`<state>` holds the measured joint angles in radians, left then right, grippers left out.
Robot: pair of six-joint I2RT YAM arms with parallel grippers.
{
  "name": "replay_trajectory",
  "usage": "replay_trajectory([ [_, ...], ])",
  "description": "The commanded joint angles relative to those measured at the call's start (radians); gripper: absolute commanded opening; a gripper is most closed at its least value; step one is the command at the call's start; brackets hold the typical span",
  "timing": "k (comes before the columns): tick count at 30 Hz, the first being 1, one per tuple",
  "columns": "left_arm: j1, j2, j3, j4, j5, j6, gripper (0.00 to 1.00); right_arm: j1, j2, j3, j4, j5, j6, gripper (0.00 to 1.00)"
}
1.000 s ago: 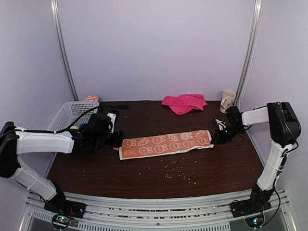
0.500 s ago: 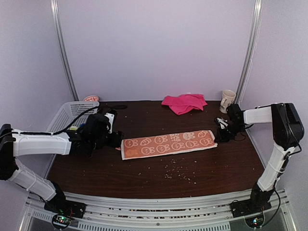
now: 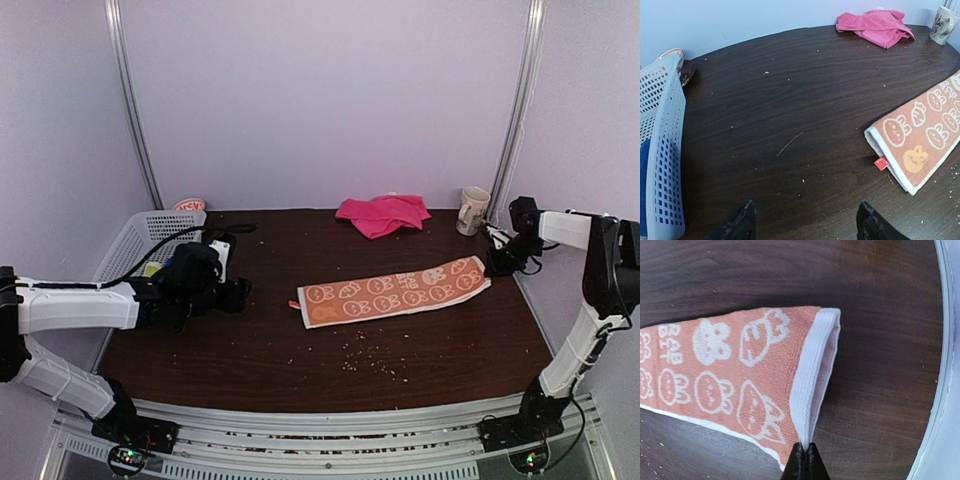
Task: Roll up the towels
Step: Pick up the towel from the center of the board, then fold the towel at the center of the board.
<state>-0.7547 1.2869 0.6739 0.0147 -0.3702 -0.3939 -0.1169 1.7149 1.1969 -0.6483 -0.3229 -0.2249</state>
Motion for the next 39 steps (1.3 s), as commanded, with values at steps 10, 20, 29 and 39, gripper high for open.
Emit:
replay_trajectory([
  [10,-0.009,-0.007,-0.027,0.020,-0.004,-0.035,0.71,0.276,-0.091,0.131,-0.111,-0.188,-0.061,0.00],
  [20,-0.012,0.012,-0.035,0.032,-0.009,-0.048,0.71,0.526,-0.034,0.262,-0.080,-0.201,0.010,0.00],
  [29,-0.012,0.009,-0.056,0.037,-0.014,-0.050,0.72,0.684,0.099,0.336,-0.051,-0.165,0.040,0.00],
  [39,-0.012,0.011,-0.075,0.047,-0.022,-0.051,0.73,0.757,0.213,0.425,-0.020,-0.144,0.058,0.00],
])
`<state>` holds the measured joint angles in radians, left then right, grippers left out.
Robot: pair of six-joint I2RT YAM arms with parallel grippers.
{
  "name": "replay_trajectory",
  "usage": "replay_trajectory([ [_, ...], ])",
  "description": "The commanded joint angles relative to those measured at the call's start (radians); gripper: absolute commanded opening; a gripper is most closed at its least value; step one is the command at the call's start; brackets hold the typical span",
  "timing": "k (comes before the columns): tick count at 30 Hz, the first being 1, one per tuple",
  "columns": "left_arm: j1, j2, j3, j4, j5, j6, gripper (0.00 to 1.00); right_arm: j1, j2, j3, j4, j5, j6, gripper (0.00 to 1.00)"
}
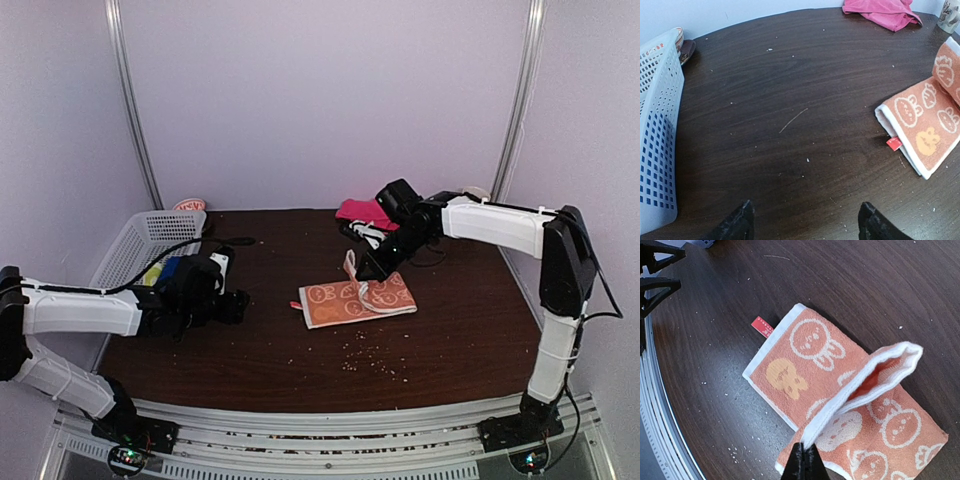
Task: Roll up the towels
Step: Fold the towel at the center of the board.
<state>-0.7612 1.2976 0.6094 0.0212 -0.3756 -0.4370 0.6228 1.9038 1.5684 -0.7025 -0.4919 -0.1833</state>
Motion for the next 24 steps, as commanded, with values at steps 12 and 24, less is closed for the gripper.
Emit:
replay_trajectory([
  [12,-0.006,0.016,-0.006,0.044,-0.019,-0.006,0.73,0.034,0.095,0.094,0.058,0.001,0.031,0.00],
  [24,-0.006,0.043,0.011,0.046,-0.011,-0.006,0.73,0.062,0.126,0.112,0.045,-0.048,0.018,0.00],
])
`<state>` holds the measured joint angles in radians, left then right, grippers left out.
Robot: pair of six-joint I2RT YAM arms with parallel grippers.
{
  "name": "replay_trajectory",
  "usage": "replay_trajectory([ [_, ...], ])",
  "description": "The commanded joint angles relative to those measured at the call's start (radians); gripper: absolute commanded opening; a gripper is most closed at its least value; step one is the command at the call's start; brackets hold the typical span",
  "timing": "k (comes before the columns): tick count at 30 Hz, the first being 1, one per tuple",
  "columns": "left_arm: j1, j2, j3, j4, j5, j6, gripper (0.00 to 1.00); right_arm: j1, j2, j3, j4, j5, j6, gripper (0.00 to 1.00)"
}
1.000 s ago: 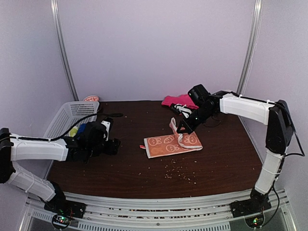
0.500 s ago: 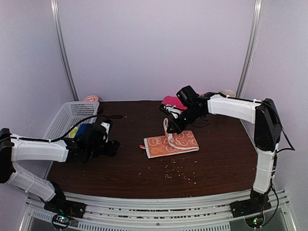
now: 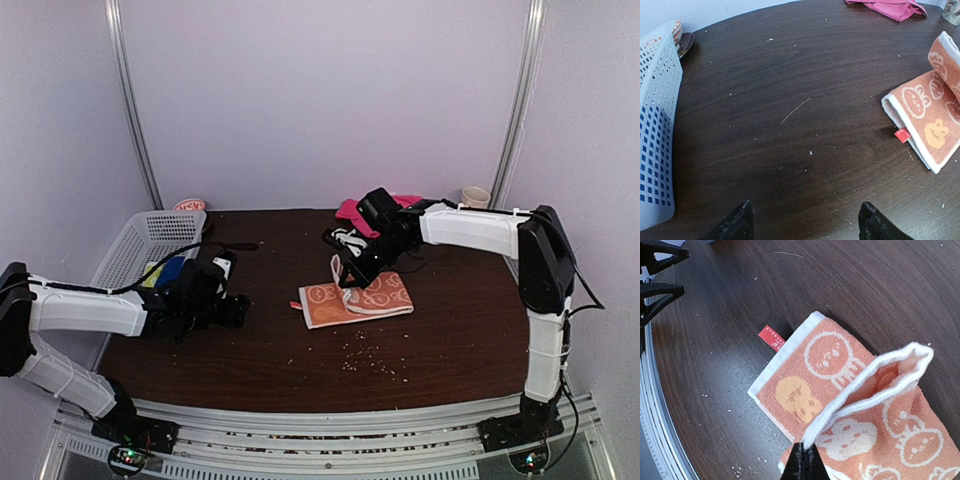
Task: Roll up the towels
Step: Fold the towel at the center of the board.
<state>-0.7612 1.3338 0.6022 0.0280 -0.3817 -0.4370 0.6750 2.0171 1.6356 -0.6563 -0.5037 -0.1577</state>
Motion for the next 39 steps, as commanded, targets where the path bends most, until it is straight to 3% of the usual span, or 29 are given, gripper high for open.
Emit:
replay_trajectory([
  [1,-0.006,0.007,0.018,0.039,-0.005,-0.007,0.73,0.011,0.012,0.050,-0.010,-0.042,-0.012,0.00],
  [14,-0.006,0.030,0.022,0.053,0.004,-0.011,0.73,0.030,0.053,0.102,-0.117,-0.099,-0.081,0.00],
  [37,-0.006,0.033,0.004,0.068,0.007,-0.017,0.75,0.040,0.125,0.121,0.024,-0.063,-0.009,0.00],
  [39,-0.006,0.033,0.004,0.068,0.007,-0.017,0.77,0.041,0.131,0.128,0.025,-0.080,-0.009,0.05],
])
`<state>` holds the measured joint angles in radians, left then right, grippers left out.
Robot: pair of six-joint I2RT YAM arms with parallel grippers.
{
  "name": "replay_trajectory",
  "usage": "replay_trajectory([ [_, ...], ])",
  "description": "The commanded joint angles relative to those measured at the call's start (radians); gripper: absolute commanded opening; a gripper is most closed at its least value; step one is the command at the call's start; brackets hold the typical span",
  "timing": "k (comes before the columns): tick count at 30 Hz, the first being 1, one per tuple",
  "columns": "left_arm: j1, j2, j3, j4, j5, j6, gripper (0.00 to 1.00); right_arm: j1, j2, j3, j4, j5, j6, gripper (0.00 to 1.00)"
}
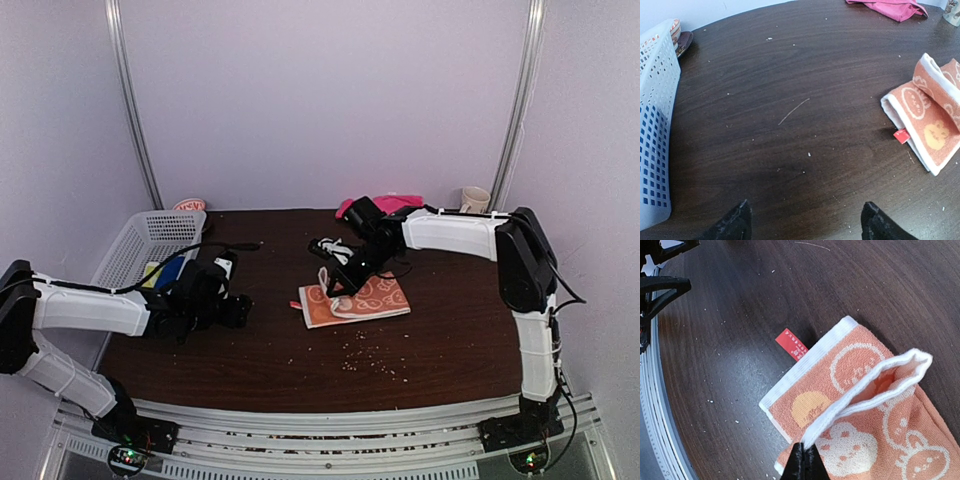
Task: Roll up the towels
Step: Fold the towel at the center of the board, then smooth out the towel at the center of the board.
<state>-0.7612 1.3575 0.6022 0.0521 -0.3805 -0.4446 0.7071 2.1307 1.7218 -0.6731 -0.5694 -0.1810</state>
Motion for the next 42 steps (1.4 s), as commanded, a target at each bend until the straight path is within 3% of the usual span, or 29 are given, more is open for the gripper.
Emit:
replay_trajectory([
  [1,-0.006,0.010,0.003,0.044,0.008,-0.009,0.77,0.012,0.021,0.048,0.035,-0.029,0.010,0.15],
  [3,-0.006,0.012,0.001,0.048,0.008,-0.010,0.80,0.015,0.026,0.057,0.024,-0.059,-0.001,0.38],
  [7,-0.006,0.023,0.005,0.061,0.017,-0.011,0.81,0.014,0.011,0.066,0.009,-0.112,-0.022,0.62],
  [9,-0.006,0.036,0.016,0.073,0.032,-0.010,0.82,0.011,-0.006,0.082,-0.013,-0.106,-0.044,0.67],
  [13,-0.006,0.084,0.075,0.117,0.112,-0.003,0.83,-0.038,-0.074,0.058,-0.003,-0.081,-0.057,0.67],
  [17,-0.007,0.181,0.181,0.214,0.283,-0.014,0.83,-0.134,-0.119,-0.025,0.043,-0.078,-0.047,0.60],
  [22,-0.036,0.350,0.372,0.257,0.442,-0.038,0.75,-0.264,-0.117,-0.118,0.125,-0.133,-0.008,0.29],
  [24,-0.055,0.415,0.437,0.273,0.496,-0.052,0.70,-0.303,-0.104,-0.135,0.136,-0.154,-0.002,0.23],
  [31,-0.112,0.579,0.566,0.304,0.613,-0.115,0.48,-0.324,-0.077,-0.205,0.174,-0.166,-0.001,0.16],
  [42,-0.125,0.684,0.564,0.277,0.645,-0.171,0.43,-0.328,-0.001,-0.200,0.218,-0.110,0.036,0.15],
])
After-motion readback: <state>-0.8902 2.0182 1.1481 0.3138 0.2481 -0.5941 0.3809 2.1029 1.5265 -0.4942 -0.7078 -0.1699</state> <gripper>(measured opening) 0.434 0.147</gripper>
